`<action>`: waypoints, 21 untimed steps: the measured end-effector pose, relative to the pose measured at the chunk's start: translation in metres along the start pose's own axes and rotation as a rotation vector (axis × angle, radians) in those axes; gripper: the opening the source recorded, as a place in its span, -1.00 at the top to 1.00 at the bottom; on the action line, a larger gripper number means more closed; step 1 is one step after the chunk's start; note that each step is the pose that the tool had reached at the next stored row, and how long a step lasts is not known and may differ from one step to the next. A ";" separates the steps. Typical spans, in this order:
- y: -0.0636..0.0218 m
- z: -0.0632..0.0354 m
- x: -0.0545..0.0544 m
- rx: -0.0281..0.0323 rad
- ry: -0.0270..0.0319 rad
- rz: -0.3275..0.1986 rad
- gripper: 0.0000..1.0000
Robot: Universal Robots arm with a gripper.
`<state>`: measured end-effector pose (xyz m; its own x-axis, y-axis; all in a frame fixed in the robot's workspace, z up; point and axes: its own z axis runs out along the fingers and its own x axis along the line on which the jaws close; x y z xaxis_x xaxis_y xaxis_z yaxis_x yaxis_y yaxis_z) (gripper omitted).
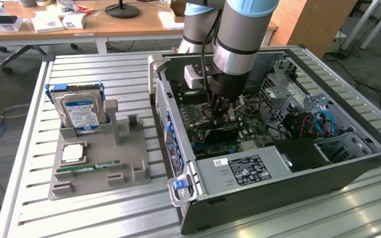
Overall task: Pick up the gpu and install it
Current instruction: 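Press down on the gpu until it lock into place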
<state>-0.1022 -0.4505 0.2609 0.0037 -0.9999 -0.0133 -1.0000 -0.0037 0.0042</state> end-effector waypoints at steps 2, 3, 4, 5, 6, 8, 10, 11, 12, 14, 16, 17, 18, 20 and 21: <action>0.0000 0.0001 0.000 0.0001 -0.0002 0.000 0.79; 0.0000 0.0002 0.000 0.0001 -0.0003 0.000 0.79; 0.0000 0.0006 0.000 0.0001 -0.0002 0.000 0.79; 0.0002 0.0011 0.000 -0.0001 -0.0003 0.000 0.79; 0.0002 0.0011 0.000 -0.0002 0.0002 0.000 0.79; 0.0002 0.0012 0.000 -0.0001 0.0001 0.000 0.79; 0.0002 0.0014 0.000 0.0000 -0.0003 0.000 0.79; 0.0001 0.0014 0.000 0.0001 -0.0004 0.000 0.79; 0.0001 0.0018 0.000 0.0000 -0.0001 0.000 0.79; 0.0002 0.0020 0.000 -0.0003 0.0006 0.000 0.79; 0.0002 0.0022 0.000 -0.0002 0.0001 0.000 0.79; 0.0002 0.0024 0.000 0.0000 -0.0002 0.000 0.79; 0.0002 0.0024 0.000 0.0001 -0.0002 0.000 0.79; 0.0002 0.0024 0.000 0.0001 -0.0003 0.000 0.79; 0.0002 0.0025 0.000 0.0001 -0.0003 0.000 0.79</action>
<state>-0.1024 -0.4505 0.2584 0.0036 -0.9999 -0.0136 -1.0000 -0.0037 0.0041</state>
